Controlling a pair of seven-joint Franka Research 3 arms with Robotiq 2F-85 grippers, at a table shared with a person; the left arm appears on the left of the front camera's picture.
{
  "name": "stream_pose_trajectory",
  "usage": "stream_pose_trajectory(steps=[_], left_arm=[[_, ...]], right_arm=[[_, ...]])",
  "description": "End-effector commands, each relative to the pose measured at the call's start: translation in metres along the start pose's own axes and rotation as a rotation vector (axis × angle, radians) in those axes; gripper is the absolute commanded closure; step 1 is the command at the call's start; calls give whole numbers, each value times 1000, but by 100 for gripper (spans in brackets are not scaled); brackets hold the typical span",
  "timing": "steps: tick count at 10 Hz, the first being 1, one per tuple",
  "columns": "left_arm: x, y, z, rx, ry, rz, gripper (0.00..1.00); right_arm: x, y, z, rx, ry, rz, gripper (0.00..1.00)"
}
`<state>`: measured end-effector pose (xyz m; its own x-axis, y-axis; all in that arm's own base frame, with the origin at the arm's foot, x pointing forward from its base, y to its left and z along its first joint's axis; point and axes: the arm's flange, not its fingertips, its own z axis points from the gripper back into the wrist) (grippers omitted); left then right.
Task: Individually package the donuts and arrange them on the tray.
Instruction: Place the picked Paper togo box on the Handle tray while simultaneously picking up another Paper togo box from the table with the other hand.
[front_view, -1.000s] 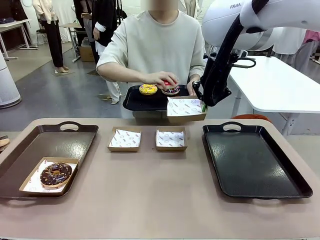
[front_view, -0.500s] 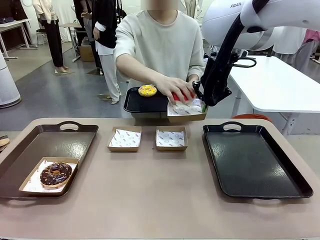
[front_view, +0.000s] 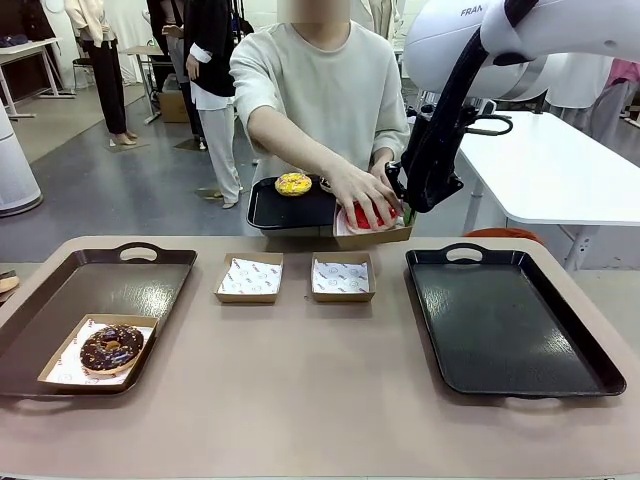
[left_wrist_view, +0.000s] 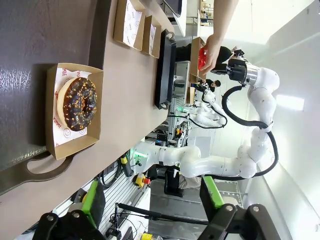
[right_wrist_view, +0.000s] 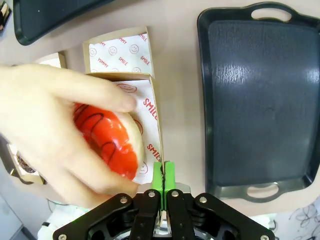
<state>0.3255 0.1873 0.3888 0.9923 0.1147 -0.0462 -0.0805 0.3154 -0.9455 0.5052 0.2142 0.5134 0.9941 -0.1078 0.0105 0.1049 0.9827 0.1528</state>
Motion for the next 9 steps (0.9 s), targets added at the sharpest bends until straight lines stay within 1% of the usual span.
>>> stream_pose_trajectory(steps=[1, 9], left_arm=[[-2, 0, 1, -5, -4, -2, 0], [-2, 0, 1, -5, -4, -2, 0]], right_arm=[[-3, -2, 1, -1, -1, 0, 100], [-3, -2, 1, -1, -1, 0, 100]])
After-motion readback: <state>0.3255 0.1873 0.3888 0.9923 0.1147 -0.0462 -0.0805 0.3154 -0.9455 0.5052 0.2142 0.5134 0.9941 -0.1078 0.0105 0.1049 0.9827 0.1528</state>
